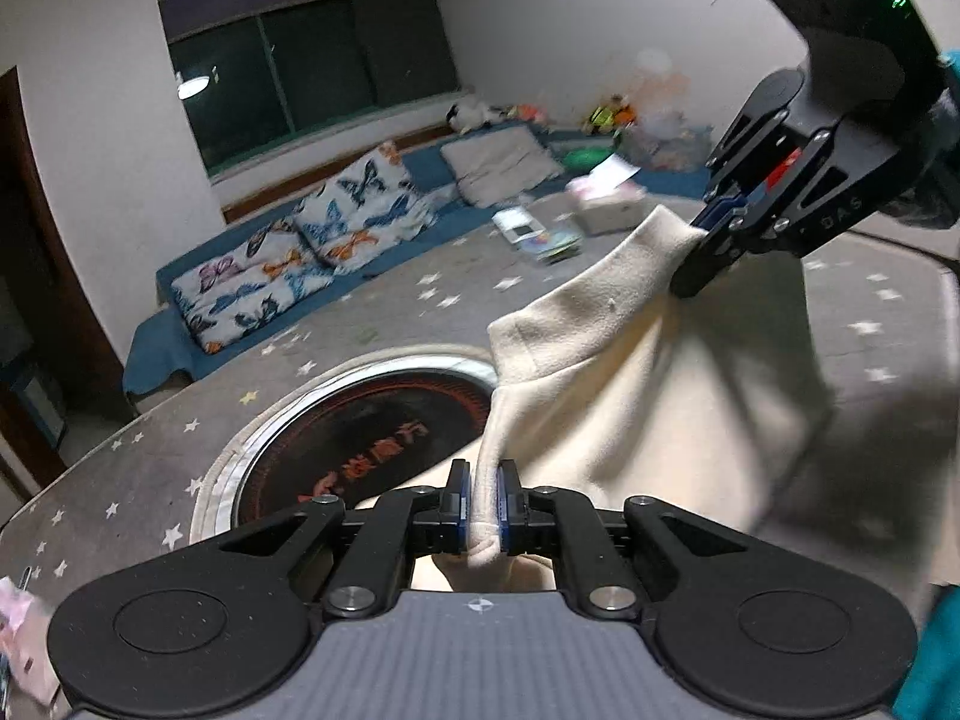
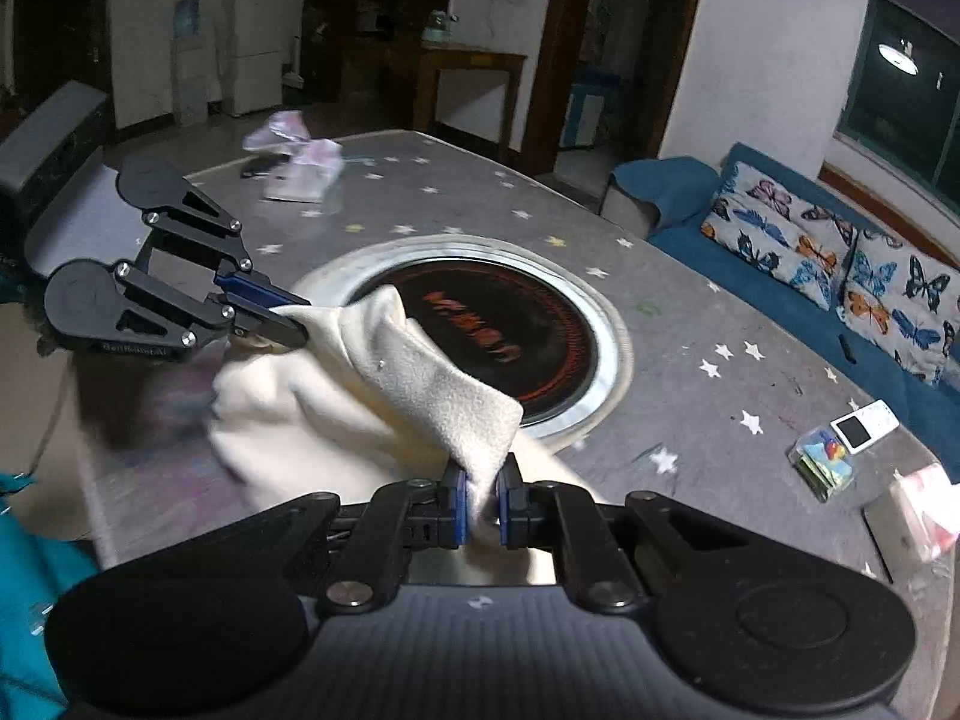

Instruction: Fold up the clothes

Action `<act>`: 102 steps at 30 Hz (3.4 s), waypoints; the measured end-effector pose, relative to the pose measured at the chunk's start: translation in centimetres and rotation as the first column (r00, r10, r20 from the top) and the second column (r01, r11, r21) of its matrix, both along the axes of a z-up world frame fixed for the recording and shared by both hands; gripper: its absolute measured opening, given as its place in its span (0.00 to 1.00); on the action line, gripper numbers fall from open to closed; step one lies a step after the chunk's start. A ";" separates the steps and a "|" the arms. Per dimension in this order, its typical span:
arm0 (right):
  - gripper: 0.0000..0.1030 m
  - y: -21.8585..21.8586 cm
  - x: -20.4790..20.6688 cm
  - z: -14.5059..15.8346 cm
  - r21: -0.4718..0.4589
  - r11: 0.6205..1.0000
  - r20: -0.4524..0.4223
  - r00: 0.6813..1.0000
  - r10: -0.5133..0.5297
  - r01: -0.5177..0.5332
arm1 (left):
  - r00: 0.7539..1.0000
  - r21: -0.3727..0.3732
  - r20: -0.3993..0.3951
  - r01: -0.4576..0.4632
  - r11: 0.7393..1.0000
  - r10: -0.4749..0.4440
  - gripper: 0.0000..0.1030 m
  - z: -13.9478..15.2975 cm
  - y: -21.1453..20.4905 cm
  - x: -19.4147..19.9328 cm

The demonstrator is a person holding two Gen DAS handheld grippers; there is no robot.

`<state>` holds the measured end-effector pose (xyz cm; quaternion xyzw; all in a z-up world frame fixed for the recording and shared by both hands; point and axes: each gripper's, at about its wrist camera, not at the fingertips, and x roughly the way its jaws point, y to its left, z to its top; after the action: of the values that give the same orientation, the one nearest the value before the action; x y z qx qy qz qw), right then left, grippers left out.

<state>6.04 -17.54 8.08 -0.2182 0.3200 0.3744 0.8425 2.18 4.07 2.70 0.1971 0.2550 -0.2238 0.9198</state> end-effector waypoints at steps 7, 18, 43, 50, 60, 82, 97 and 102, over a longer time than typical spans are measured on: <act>0.12 1.3 5.6 -5.4 0.019 0.992 -0.015 0.992 -0.125 0.125 | 0.984 0.005 -0.064 -0.164 0.987 0.164 0.08 -3.6 0.0 7.1; 0.20 -4.0 4.5 -6.1 0.162 0.923 -0.045 0.937 -0.346 0.348 | 0.957 -0.058 -0.083 -0.284 0.957 0.279 0.13 -3.2 1.1 7.0; 0.14 -1.5 5.5 -6.2 0.218 0.923 -0.129 0.947 -0.295 0.317 | 0.958 -0.151 -0.229 -0.209 0.966 0.171 0.13 -3.6 -4.6 9.4; 0.13 0.9 7.5 -8.5 0.155 0.934 -0.145 0.943 -0.300 0.321 | 0.953 -0.157 -0.246 -0.218 0.963 0.176 0.13 -3.9 -4.5 9.7; 0.14 3.1 7.3 -8.2 0.109 0.954 -0.128 0.956 -0.264 0.278 | 0.946 -0.181 -0.257 -0.247 0.952 0.196 0.16 -3.8 -5.0 10.3; 0.14 0.4 -1.1 -7.4 0.119 0.970 -0.091 0.975 -0.203 0.213 | 0.940 -0.197 -0.167 -0.326 0.925 0.296 0.18 -3.7 1.2 0.3; 0.14 -3.5 -5.9 -7.0 0.112 0.958 -0.049 0.965 -0.259 0.263 | 0.963 -0.224 -0.108 -0.265 0.938 0.247 0.22 -2.2 -0.1 -2.9; 0.14 -4.4 -6.7 -7.7 0.101 0.960 -0.040 0.965 -0.260 0.263 | 0.966 -0.174 -0.122 -0.246 0.953 0.227 0.23 -3.6 -1.1 -3.2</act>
<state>-0.71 -21.91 0.40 -0.1243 0.3371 0.2793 0.8905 -1.05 3.02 -0.94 0.0660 0.3004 -0.1445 0.9405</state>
